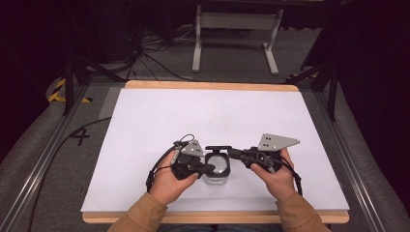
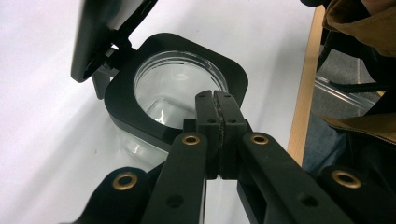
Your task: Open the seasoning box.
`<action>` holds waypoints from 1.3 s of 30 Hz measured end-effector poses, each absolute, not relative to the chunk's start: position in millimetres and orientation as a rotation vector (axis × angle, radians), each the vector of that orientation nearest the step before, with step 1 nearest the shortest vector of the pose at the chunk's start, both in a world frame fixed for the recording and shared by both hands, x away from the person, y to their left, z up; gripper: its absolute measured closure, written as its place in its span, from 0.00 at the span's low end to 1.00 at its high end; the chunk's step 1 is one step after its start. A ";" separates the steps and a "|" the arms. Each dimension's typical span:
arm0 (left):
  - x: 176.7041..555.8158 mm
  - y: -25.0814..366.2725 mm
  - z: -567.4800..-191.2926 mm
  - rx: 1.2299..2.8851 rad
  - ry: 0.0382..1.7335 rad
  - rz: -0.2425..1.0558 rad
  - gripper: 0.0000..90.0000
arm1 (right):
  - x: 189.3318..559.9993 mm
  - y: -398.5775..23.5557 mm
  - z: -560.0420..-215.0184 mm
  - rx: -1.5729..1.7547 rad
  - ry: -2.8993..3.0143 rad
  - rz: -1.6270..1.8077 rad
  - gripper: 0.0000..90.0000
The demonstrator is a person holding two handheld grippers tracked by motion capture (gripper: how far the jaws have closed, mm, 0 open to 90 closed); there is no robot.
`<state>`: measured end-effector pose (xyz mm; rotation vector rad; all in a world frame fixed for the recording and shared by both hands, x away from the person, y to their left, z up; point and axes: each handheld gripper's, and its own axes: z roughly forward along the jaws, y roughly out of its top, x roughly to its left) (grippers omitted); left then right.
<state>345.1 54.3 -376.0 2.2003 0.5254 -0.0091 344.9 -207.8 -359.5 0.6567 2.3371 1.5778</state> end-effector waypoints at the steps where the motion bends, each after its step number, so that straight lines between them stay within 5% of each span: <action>1: 344.7 54.0 -376.1 2.197 0.529 -0.005 1.00 | 346.6 -207.8 -359.7 0.658 2.330 1.584 1.00; 39: 330.7 54.6 -373.3 2.154 0.542 -0.042 0.99 | 370.9 -201.8 -363.7 0.758 2.240 1.541 1.00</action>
